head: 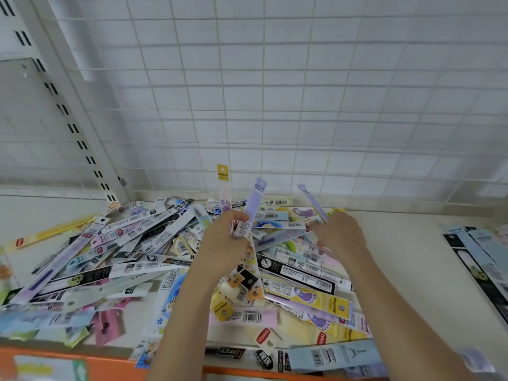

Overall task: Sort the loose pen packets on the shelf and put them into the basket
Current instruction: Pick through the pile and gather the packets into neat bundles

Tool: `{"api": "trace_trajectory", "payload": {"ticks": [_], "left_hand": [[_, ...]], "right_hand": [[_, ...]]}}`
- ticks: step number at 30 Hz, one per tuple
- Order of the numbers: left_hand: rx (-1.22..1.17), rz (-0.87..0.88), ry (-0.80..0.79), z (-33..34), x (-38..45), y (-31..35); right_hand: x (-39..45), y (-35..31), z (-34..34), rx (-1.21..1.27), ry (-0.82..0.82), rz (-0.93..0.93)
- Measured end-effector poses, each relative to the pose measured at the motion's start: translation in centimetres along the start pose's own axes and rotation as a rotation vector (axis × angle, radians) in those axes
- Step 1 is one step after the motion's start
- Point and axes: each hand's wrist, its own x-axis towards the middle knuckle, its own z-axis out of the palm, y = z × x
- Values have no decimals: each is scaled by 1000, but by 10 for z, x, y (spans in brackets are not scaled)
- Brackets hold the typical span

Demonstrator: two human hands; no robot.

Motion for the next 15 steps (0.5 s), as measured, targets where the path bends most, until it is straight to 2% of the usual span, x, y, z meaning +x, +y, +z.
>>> {"api": "trace_trajectory", "payload": {"ticks": [4, 7, 12, 15], "left_hand": [[-19, -18, -18, 3, 1, 0], [-17, -6, -15, 4, 0, -2], [-31, 3, 73, 2, -5, -6], [-23, 18, 112, -1, -6, -10]], "right_hand": [[2, 0, 2, 104, -11, 9], [-1, -1, -1, 39, -43, -16], [-10, -4, 2, -33, 23, -180], [-7, -6, 4, -29, -63, -295]]}}
